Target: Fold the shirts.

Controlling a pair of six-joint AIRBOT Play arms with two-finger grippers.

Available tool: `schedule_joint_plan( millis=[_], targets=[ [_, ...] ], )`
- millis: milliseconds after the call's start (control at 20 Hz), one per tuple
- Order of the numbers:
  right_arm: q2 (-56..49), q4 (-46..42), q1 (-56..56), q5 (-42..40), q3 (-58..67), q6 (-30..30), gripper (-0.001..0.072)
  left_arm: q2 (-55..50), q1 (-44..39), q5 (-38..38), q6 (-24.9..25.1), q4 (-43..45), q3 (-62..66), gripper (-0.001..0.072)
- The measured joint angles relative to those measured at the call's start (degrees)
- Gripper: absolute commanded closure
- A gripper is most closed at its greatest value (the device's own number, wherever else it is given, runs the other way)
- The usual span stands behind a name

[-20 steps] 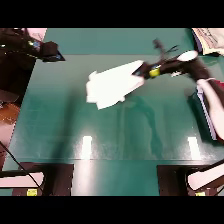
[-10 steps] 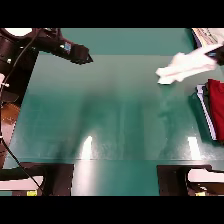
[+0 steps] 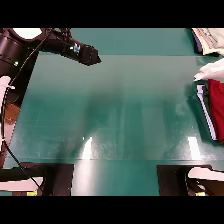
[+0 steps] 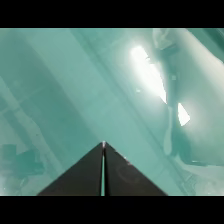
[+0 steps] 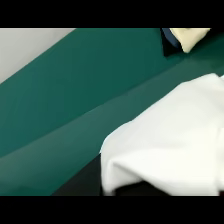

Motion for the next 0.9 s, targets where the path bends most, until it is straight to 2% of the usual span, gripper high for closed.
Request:
schedule_joint_plan(
  millis=[350, 650, 900],
  targets=[
    [3.89, -1.11, -4.09, 5.90, 7.74, -1.40, 0.0696, 0.00, -0.07, -0.24, 0.50, 0.66, 0.00, 0.0681],
    [6.95, -12.39, -9.27, 15.52, 8.11, 2.05, 0.0693, 0.00, -0.07, -1.75, 0.81, 1.57, 0.00, 0.0681],
    [13.18, -21.90, -13.40, 18.93, -2.93, 4.59, 0.0684, 0.00, -0.07, -2.64, 1.20, 2.03, 0.00, 0.0681]
  ],
)
